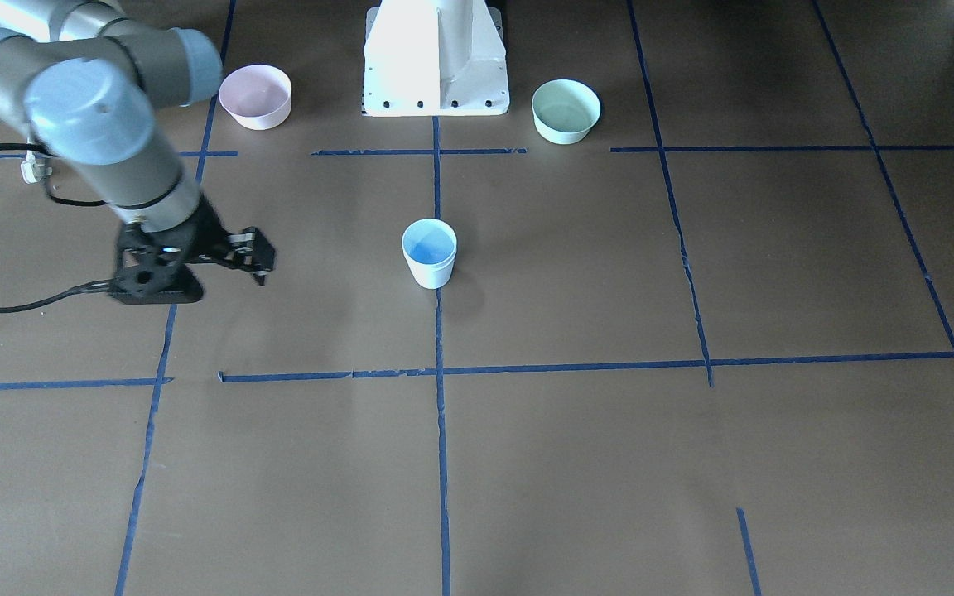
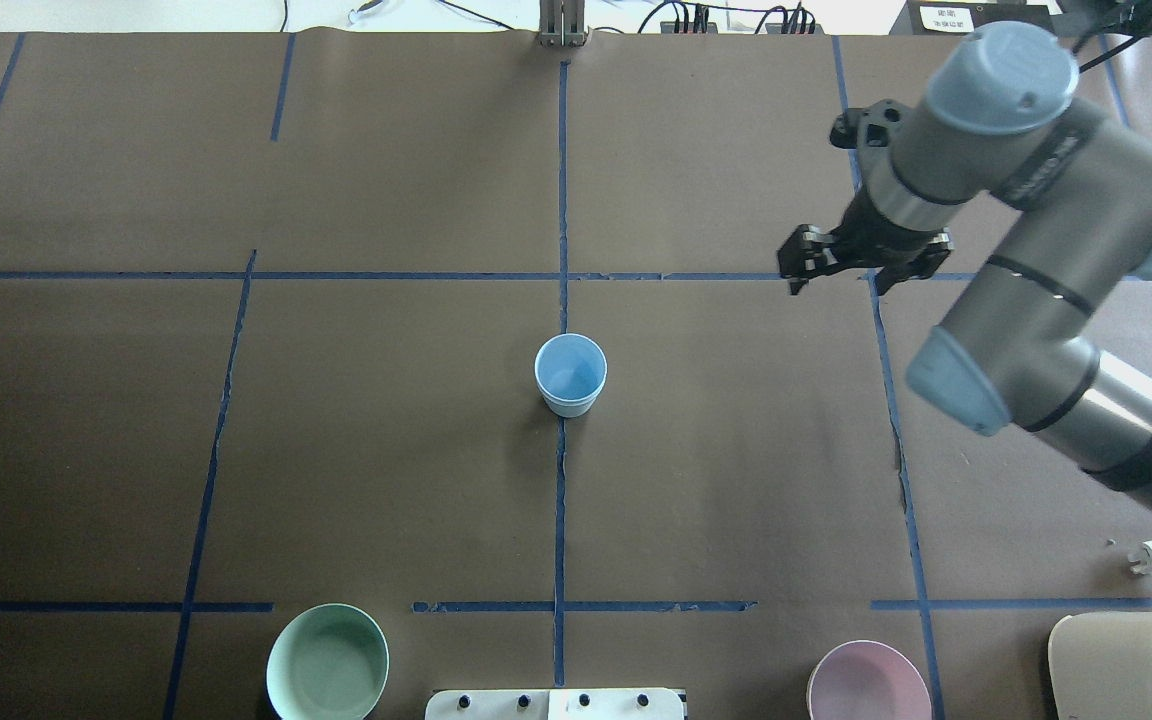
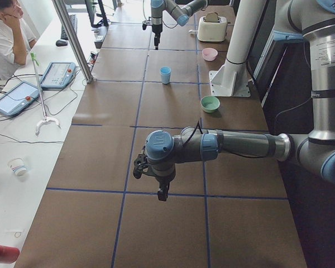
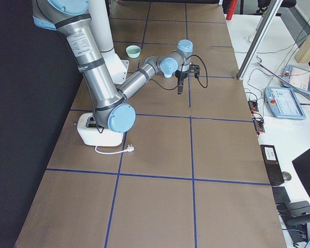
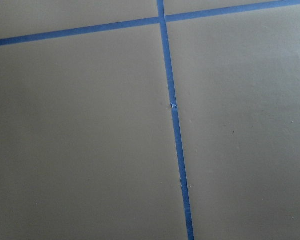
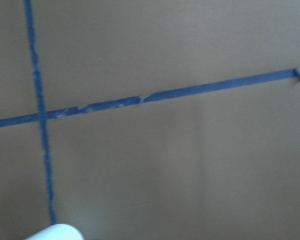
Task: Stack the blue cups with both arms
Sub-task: 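Open the right gripper and withdraw the right arm out of view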
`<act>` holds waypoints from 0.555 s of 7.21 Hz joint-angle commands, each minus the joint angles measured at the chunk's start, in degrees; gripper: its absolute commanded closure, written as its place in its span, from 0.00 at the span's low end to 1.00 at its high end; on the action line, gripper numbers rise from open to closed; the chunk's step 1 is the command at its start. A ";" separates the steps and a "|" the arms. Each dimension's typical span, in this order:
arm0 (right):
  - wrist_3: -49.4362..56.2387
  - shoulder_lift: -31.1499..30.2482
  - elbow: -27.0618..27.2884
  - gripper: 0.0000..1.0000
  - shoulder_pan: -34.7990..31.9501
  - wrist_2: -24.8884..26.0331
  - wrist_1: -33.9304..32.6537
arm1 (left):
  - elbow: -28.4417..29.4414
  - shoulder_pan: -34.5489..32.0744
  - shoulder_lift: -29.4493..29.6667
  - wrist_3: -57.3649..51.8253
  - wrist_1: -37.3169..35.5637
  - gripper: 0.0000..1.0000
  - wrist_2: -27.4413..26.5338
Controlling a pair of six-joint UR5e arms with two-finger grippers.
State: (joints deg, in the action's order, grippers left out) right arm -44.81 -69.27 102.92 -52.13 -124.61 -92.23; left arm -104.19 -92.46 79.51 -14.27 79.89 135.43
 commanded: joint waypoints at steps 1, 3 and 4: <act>30.95 -15.83 1.06 0.00 -15.91 -9.74 0.03 | 0.04 0.00 0.20 0.03 0.00 0.00 0.01; 50.78 -25.44 0.53 0.00 -25.52 -10.12 -0.06 | -0.05 0.00 0.29 0.03 0.00 0.00 0.01; 54.87 -29.57 0.18 0.00 -27.13 -10.04 0.03 | -0.14 0.00 0.29 -0.06 0.00 0.00 0.10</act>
State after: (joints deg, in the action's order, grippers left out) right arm 2.10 -93.38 103.49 -75.69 -134.46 -92.23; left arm -104.23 -92.46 79.76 -14.26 79.89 135.46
